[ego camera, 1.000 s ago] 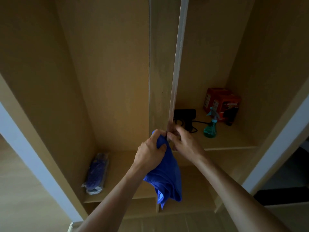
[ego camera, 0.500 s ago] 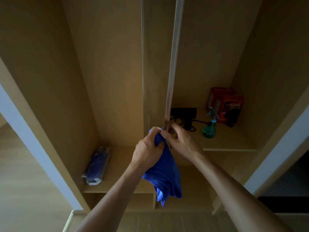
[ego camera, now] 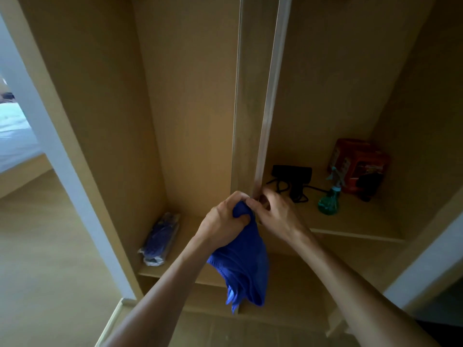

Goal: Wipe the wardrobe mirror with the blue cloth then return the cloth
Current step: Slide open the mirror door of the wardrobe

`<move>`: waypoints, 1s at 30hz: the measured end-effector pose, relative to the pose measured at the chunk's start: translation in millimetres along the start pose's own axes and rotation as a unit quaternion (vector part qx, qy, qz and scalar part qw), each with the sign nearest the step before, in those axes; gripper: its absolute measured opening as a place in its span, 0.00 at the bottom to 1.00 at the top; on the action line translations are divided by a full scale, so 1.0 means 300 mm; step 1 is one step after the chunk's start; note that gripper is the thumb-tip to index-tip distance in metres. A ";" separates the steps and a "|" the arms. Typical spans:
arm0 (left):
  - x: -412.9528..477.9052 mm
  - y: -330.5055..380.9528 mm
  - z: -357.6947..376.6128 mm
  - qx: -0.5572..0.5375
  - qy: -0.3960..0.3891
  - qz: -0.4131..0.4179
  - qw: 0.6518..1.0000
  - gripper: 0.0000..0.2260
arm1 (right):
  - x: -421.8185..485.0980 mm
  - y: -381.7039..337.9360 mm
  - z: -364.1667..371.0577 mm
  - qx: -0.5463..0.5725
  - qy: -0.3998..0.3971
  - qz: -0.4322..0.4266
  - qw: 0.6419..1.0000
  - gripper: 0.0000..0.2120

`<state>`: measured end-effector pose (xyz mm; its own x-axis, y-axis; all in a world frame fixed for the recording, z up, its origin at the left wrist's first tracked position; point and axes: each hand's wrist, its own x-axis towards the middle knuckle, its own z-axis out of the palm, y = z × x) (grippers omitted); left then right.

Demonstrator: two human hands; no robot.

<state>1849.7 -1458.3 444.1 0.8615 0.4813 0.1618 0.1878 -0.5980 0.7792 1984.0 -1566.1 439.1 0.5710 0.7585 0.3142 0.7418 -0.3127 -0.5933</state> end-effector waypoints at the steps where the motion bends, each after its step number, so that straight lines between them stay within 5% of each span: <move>1: -0.005 0.001 0.003 -0.003 0.000 0.001 1.000 0.12 | -0.004 0.001 -0.002 0.000 0.002 0.000 1.000 0.15; 30: -0.053 0.118 0.166 -0.019 -0.014 0.001 1.000 0.13 | -0.133 0.091 -0.116 0.013 0.020 0.055 0.998 0.11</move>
<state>1866.2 -1519.0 439.1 0.8746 0.4622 0.1465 0.1690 -0.5739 0.8013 1993.5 -1624.8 436.1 0.6631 0.6963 0.2748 0.6642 -0.3781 -0.6449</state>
